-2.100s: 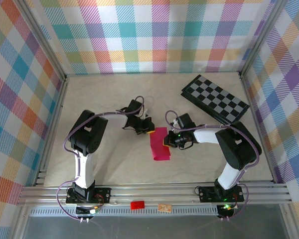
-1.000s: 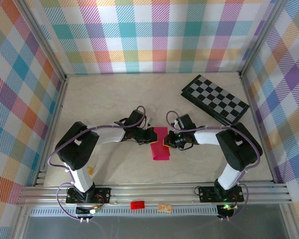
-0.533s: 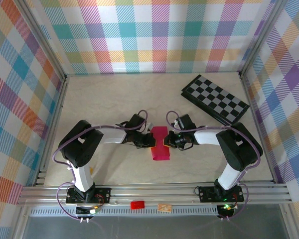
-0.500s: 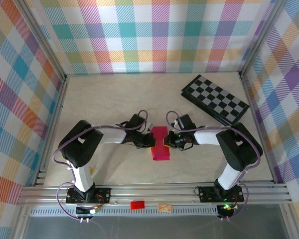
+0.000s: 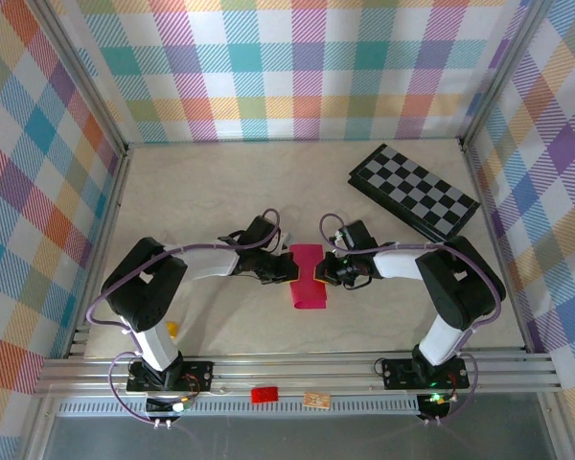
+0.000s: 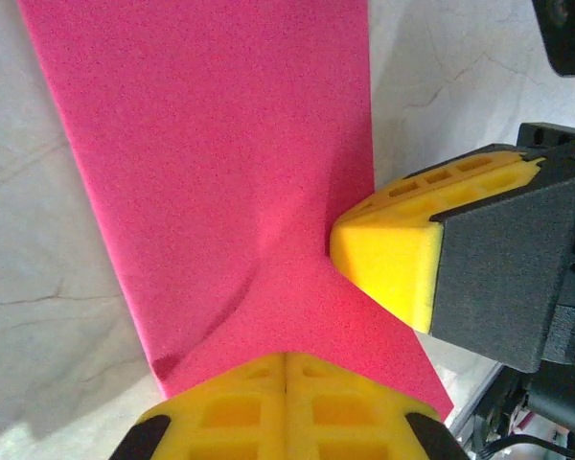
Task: Fold a paper plane with a square sheet of paper (pick it up from the middle)
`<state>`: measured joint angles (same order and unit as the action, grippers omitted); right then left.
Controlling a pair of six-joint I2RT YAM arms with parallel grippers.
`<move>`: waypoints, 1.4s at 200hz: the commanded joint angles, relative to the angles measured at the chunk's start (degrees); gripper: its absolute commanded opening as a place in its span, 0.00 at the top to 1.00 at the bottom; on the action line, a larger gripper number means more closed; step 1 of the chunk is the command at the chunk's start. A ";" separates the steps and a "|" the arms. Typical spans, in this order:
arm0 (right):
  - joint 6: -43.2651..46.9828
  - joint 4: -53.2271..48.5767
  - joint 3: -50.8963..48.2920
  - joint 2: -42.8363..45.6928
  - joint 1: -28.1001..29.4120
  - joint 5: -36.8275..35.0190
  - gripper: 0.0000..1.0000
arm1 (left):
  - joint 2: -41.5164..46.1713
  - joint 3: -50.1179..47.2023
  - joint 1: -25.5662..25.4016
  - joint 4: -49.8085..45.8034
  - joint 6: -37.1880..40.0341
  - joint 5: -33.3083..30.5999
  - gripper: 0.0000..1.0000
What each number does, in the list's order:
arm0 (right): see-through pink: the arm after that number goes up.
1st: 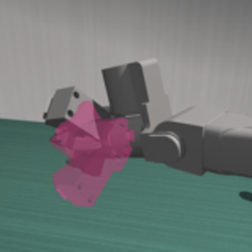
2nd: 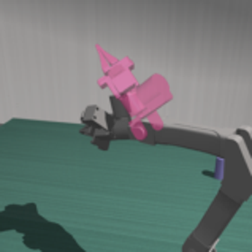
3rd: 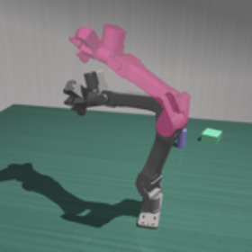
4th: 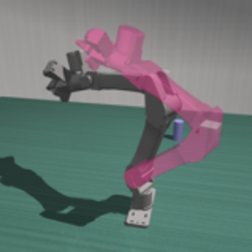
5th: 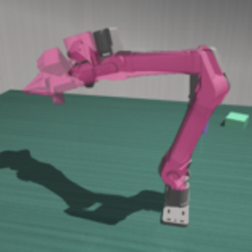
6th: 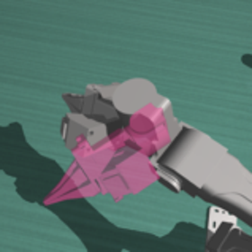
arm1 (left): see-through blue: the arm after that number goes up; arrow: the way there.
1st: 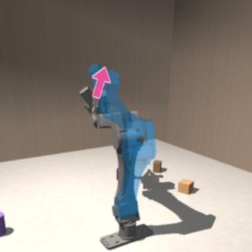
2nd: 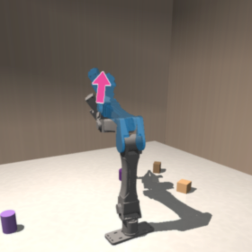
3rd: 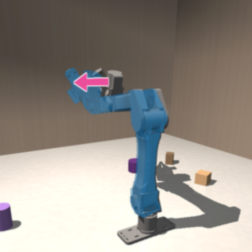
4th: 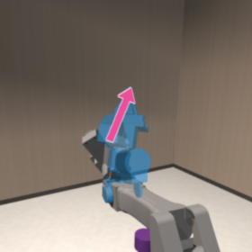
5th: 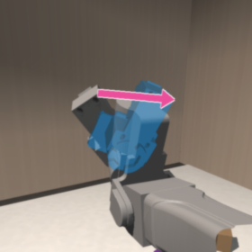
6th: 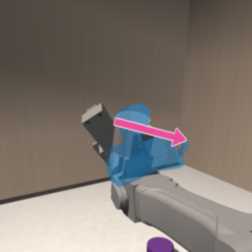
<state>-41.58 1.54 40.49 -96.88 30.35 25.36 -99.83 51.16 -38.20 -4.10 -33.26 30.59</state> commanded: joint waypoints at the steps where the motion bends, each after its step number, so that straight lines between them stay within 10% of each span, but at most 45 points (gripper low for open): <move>1: -0.34 -7.22 -2.51 -1.13 -0.29 -4.90 1.00 | -1.88 0.26 -1.17 0.67 -2.19 1.50 1.00; 79: -0.36 -6.92 -3.56 0.33 -0.29 -6.21 1.00 | -3.74 -4.92 -1.31 -9.86 8.10 -10.19 1.00; 197: -0.23 -7.12 -3.31 -0.15 -0.29 -6.29 1.00 | 5.14 -4.47 -3.03 2.67 -3.03 3.28 0.98; 280: -0.17 -6.99 -3.09 -0.38 -0.29 -6.16 1.00 | -0.24 -8.66 -3.66 0.57 0.43 0.11 0.98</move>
<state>-41.56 1.10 39.35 -95.50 30.46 24.51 -100.51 45.25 -41.60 0.25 -35.24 33.17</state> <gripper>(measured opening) 0.066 0.048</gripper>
